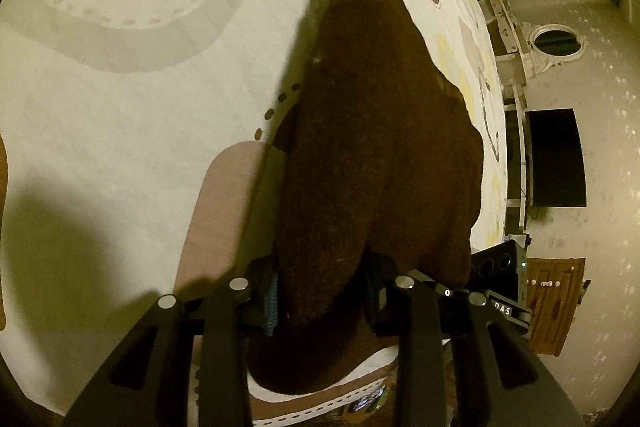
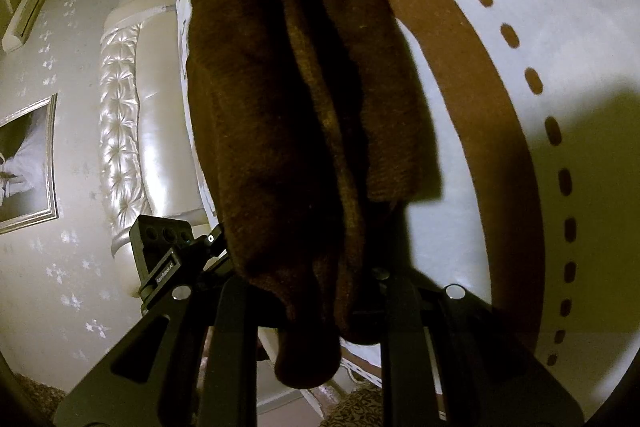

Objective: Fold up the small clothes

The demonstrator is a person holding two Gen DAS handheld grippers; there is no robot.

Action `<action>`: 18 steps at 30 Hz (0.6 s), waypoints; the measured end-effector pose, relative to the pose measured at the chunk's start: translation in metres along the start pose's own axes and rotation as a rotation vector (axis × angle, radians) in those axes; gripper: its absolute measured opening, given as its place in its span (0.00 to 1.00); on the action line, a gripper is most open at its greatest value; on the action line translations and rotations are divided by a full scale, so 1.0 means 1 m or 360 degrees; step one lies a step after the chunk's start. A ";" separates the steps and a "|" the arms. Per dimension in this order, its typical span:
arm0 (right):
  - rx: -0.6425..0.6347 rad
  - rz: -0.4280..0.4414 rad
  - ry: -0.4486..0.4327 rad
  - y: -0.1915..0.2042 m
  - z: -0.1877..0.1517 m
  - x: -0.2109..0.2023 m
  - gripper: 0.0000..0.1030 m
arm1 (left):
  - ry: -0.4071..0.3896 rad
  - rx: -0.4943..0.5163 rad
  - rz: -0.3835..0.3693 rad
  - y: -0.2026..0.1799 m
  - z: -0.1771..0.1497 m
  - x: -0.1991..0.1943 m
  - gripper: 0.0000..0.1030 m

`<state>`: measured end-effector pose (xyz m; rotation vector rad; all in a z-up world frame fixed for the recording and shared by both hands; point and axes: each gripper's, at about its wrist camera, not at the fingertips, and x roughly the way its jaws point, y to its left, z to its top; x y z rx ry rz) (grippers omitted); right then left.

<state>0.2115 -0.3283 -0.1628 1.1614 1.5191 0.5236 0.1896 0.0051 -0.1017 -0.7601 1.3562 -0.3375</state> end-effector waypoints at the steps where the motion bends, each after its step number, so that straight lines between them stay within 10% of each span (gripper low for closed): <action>1: -0.0002 -0.0001 0.0001 0.000 0.001 0.000 0.16 | 0.0000 0.0001 0.0003 0.000 0.000 0.000 0.32; 11: 0.0009 0.0005 0.0000 0.000 -0.001 -0.002 0.22 | -0.0006 0.0020 0.0030 -0.003 -0.002 -0.003 0.36; 18: -0.0042 -0.0032 -0.0049 0.010 -0.008 -0.026 0.54 | 0.0010 0.0066 -0.0096 -0.008 -0.011 -0.028 0.57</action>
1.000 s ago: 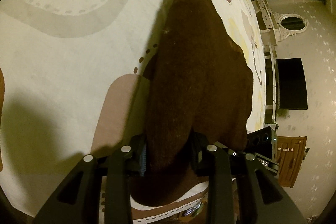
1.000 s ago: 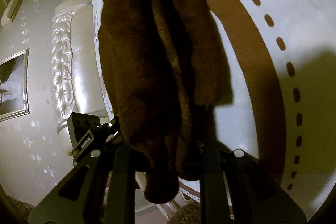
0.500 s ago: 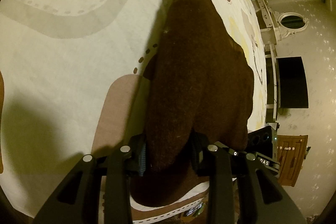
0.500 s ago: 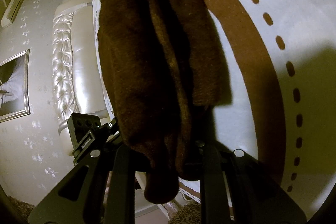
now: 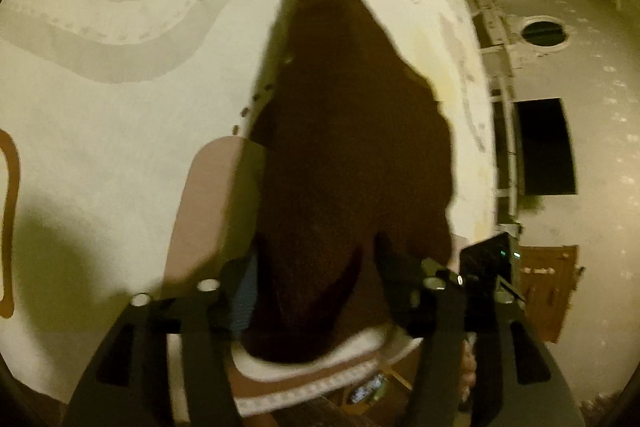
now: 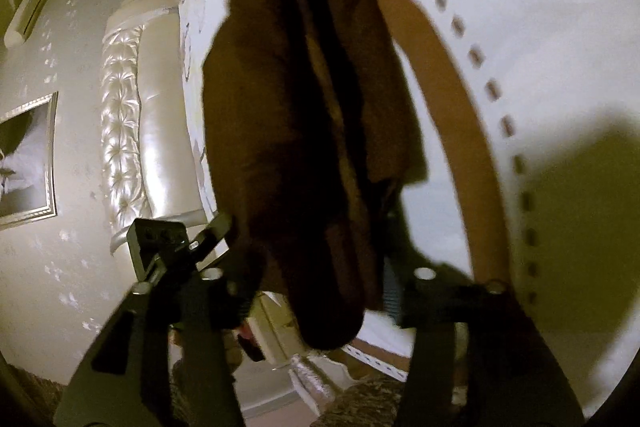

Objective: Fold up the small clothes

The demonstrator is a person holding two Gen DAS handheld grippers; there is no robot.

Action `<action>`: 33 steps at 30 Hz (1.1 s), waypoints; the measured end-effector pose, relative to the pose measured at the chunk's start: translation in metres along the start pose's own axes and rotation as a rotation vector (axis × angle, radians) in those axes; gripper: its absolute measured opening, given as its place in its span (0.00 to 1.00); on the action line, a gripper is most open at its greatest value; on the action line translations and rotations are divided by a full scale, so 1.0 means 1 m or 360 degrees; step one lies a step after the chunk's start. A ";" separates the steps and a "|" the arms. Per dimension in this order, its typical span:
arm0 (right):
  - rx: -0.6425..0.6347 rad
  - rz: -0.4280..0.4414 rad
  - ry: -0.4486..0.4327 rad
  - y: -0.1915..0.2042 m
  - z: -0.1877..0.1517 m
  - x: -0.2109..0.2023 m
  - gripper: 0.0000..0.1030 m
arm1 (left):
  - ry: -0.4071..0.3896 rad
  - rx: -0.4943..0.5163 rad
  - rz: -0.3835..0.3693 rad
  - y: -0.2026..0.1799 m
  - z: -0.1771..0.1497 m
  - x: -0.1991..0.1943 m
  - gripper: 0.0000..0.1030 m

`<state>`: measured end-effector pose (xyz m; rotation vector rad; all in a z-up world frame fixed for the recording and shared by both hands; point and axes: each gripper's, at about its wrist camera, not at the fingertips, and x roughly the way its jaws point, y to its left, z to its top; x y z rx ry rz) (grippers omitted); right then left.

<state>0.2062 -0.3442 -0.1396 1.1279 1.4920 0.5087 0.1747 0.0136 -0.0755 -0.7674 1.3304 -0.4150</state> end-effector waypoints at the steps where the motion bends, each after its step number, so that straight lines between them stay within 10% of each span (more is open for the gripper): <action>1: -0.0020 -0.0014 -0.0030 0.003 0.001 -0.009 0.59 | -0.0020 0.0009 -0.0043 0.000 -0.001 -0.011 0.58; 6: -0.0078 -0.0034 -0.0232 0.013 0.030 -0.044 0.73 | -0.0114 0.0007 -0.0050 0.007 0.022 -0.034 0.66; 22: -0.0193 0.0137 -0.0398 0.025 0.136 0.001 0.77 | -0.0077 0.0135 -0.0021 -0.004 0.140 0.046 0.67; 24: -0.0235 0.0153 -0.0358 0.030 0.139 0.010 0.77 | -0.0059 0.0176 0.0009 -0.006 0.140 0.048 0.51; 26: -0.0273 0.0136 -0.0330 0.036 0.140 0.017 0.65 | -0.0019 0.0228 0.0095 -0.008 0.139 0.054 0.22; 29: -0.0271 0.0095 -0.0223 0.037 0.141 0.034 0.23 | -0.0054 0.0289 0.0142 -0.010 0.135 0.052 0.14; 33: -0.0313 0.0117 -0.0278 0.042 0.138 0.032 0.20 | -0.0123 0.0336 0.0175 -0.014 0.135 0.039 0.13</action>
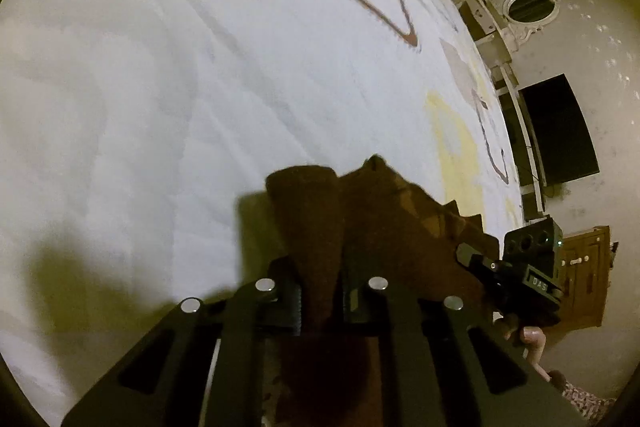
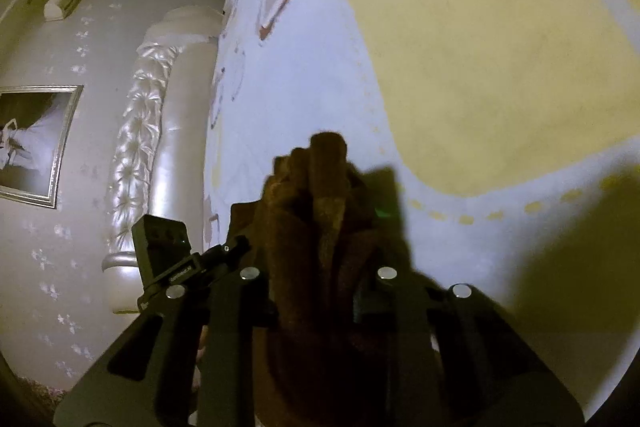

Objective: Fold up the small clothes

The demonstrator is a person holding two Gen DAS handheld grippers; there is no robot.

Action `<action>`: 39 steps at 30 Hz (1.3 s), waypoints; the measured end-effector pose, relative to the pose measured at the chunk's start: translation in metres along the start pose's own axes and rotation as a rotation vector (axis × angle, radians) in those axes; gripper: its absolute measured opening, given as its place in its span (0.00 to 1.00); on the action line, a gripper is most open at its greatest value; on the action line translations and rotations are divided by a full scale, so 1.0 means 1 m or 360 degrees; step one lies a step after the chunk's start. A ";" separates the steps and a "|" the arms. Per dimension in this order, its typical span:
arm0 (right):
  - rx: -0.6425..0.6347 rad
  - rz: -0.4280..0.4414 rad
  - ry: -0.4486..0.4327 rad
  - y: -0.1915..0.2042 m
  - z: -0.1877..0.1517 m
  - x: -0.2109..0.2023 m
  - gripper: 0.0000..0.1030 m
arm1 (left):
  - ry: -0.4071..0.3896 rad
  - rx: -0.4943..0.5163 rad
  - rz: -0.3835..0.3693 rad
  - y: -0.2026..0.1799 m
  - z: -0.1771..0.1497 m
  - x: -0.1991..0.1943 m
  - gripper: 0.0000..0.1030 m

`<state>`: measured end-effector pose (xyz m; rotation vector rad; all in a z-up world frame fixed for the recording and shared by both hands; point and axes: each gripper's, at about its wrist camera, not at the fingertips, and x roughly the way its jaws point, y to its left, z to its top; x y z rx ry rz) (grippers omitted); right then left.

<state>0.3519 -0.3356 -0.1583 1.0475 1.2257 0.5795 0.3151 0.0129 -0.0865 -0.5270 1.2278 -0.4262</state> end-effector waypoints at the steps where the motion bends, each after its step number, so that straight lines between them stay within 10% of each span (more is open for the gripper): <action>1: -0.0014 0.0019 -0.0007 0.003 0.001 0.001 0.20 | -0.0013 0.0014 0.0014 -0.001 0.002 -0.002 0.13; 11: -0.0145 0.0136 -0.0045 0.034 0.036 0.022 0.19 | -0.0146 0.0041 0.0089 0.003 0.051 -0.017 0.13; 17: -0.0048 -0.0017 -0.0043 0.005 0.056 0.038 0.20 | -0.0045 0.0050 0.0185 0.008 0.066 0.011 0.15; 20: 0.0023 0.0035 -0.0049 -0.004 0.053 0.032 0.27 | -0.0074 -0.0026 0.0073 0.017 0.058 0.005 0.24; 25: 0.0090 0.0086 -0.0137 -0.006 0.022 -0.006 0.64 | -0.0132 -0.0126 -0.0094 0.030 0.016 -0.036 0.56; 37: 0.0170 0.0070 0.0059 -0.016 -0.088 -0.008 0.64 | 0.0149 -0.0287 -0.0200 0.027 -0.099 -0.031 0.60; 39: 0.0196 0.0091 0.0086 -0.016 -0.089 -0.005 0.57 | 0.0121 -0.0337 -0.0230 0.030 -0.099 -0.031 0.41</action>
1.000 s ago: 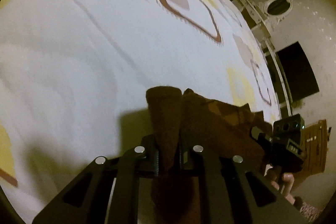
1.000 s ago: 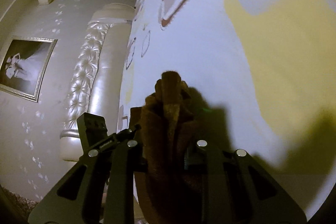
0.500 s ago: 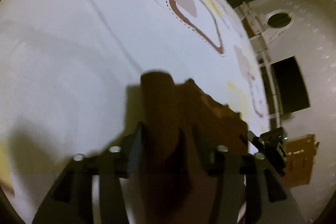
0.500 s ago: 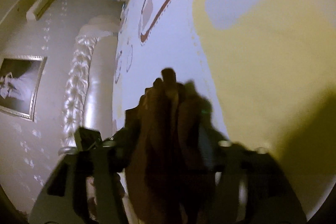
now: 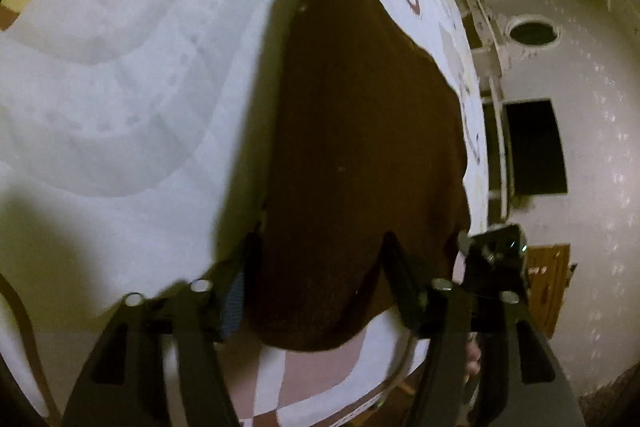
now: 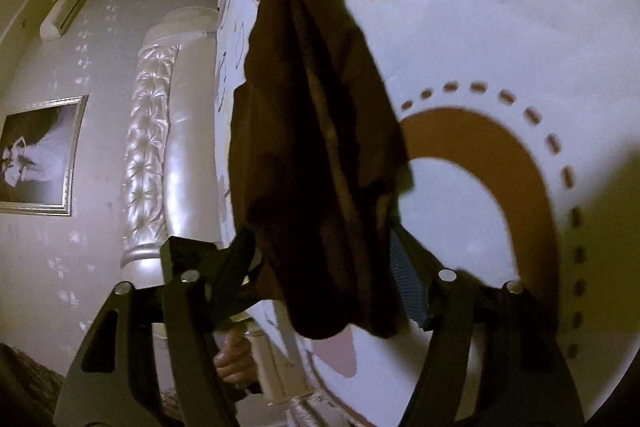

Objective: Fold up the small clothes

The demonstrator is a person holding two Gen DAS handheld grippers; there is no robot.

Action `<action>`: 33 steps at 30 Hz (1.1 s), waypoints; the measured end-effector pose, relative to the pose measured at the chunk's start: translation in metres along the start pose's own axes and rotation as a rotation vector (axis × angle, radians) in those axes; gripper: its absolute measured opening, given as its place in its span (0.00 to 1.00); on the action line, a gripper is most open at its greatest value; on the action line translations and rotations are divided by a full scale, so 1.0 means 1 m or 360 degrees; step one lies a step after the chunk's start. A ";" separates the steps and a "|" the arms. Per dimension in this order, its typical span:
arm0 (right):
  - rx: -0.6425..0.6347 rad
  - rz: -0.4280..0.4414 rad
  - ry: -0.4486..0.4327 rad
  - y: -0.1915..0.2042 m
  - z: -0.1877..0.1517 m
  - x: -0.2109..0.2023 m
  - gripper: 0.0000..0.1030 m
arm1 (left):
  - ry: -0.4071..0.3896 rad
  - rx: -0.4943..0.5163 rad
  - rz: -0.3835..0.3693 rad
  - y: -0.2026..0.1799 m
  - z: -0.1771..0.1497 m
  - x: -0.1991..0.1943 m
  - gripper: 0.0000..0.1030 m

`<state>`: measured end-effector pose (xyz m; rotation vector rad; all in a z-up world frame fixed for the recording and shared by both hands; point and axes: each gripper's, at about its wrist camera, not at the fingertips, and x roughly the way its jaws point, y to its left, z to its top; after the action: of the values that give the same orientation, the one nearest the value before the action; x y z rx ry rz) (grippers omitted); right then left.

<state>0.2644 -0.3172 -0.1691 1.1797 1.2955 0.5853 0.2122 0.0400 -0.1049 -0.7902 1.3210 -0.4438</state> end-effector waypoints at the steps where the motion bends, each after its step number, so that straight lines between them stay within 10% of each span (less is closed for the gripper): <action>1: 0.0013 0.0002 0.0022 -0.001 -0.001 0.003 0.44 | 0.0007 -0.0024 -0.0013 0.002 0.000 0.001 0.30; 4: 0.0063 0.0009 0.0074 -0.007 -0.006 0.008 0.14 | -0.0013 -0.0039 -0.0006 0.005 -0.003 0.000 0.22; 33: 0.0026 0.0010 0.0093 -0.035 -0.049 -0.019 0.11 | -0.0022 0.0176 0.0171 -0.019 -0.030 0.012 0.20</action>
<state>0.2048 -0.3298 -0.1860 1.1879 1.3488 0.6188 0.1882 0.0109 -0.1013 -0.6263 1.3077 -0.4213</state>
